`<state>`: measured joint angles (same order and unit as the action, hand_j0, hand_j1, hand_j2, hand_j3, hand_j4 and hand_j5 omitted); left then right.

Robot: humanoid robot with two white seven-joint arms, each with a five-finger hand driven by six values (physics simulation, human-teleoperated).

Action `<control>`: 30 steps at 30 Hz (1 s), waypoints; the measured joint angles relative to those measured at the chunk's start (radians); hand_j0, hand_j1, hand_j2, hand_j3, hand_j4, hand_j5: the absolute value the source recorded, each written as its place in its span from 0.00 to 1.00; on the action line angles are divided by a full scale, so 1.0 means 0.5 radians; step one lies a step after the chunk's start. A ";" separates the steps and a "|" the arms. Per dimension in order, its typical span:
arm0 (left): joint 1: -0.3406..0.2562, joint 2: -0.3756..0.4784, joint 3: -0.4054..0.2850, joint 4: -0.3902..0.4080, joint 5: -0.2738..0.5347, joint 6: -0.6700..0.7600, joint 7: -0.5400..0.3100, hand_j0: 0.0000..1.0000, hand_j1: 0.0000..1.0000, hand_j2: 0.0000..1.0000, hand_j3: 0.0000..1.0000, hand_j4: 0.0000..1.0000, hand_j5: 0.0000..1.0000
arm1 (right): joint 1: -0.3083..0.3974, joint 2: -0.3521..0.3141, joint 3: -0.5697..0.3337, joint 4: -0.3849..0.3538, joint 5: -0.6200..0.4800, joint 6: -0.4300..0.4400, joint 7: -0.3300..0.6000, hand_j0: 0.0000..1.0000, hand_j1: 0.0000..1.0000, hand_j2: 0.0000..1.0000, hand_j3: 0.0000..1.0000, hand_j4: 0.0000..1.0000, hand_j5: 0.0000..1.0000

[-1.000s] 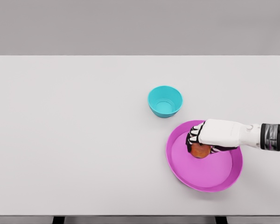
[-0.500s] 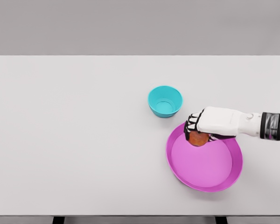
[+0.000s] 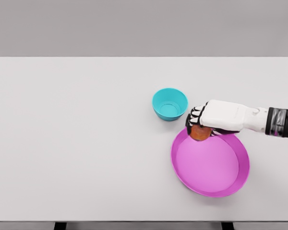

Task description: Put the apple from the pink plate into the blue bowl with your right arm

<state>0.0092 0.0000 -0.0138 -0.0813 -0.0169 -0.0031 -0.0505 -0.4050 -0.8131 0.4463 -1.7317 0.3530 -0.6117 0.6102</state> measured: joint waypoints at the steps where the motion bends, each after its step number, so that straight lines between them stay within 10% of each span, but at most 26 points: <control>1: 0.000 0.000 0.000 0.000 0.000 0.000 0.000 1.00 1.00 1.00 1.00 1.00 1.00 | -0.003 0.006 -0.001 0.006 0.000 0.007 0.000 0.43 0.43 0.43 0.43 0.43 0.43; 30: 0.000 0.000 0.000 0.000 0.000 0.000 0.000 1.00 1.00 1.00 1.00 1.00 1.00 | -0.319 0.291 0.007 0.398 0.054 0.172 0.000 0.43 0.43 0.43 0.43 0.43 0.43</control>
<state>0.0092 0.0000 -0.0138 -0.0813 -0.0170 -0.0031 -0.0505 -0.5645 -0.6676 0.4497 -1.5328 0.3802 -0.5259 0.6104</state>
